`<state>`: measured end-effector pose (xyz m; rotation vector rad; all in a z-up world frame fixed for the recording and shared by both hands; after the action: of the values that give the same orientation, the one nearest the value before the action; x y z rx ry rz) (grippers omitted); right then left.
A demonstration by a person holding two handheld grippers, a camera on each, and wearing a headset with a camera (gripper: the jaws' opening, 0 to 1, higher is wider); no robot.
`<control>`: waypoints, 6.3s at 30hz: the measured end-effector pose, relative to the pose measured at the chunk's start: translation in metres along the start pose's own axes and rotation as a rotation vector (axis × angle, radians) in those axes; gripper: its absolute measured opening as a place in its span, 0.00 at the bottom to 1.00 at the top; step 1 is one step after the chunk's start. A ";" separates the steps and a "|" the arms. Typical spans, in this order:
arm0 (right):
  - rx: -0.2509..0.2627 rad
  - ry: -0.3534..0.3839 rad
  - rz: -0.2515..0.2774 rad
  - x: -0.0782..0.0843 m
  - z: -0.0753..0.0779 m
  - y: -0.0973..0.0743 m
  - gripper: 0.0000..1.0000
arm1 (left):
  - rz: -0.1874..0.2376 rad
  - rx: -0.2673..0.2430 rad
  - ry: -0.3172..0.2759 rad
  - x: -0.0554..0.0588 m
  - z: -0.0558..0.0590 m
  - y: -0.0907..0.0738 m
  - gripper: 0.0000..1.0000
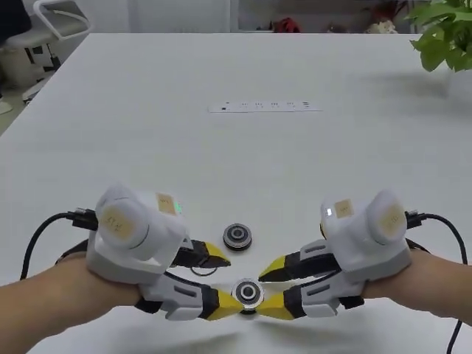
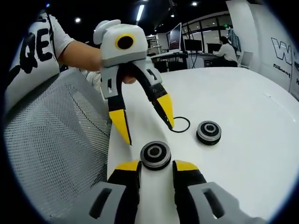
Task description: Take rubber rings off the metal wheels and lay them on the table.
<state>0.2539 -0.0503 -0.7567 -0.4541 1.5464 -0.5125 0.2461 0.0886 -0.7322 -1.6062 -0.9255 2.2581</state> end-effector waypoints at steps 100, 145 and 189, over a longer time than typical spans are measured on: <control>0.009 0.372 0.131 0.004 0.011 -0.009 0.00 | -0.023 -0.070 0.075 0.003 0.007 0.019 0.12; -0.023 0.330 0.158 -0.004 0.006 -0.007 0.00 | -0.040 -0.051 0.136 0.001 0.007 0.015 0.15; 0.007 0.311 0.218 -0.035 0.026 -0.004 0.00 | 0.132 -0.128 -0.012 0.002 -0.004 -0.055 0.47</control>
<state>0.2811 -0.0346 -0.7262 -0.2018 1.8667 -0.4325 0.2393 0.1341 -0.7011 -1.7580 -1.0142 2.3398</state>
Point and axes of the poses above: the centre of the closed fingertips' face, and the gripper's own axes: y roughly forward along the fingers, z roughly to its right, x roughly out of its underside, the point moved 8 cm from there along -y, roughly backward along the fingers, and after that the axes turned 10 degrees about -y, right-handed, at the moved point
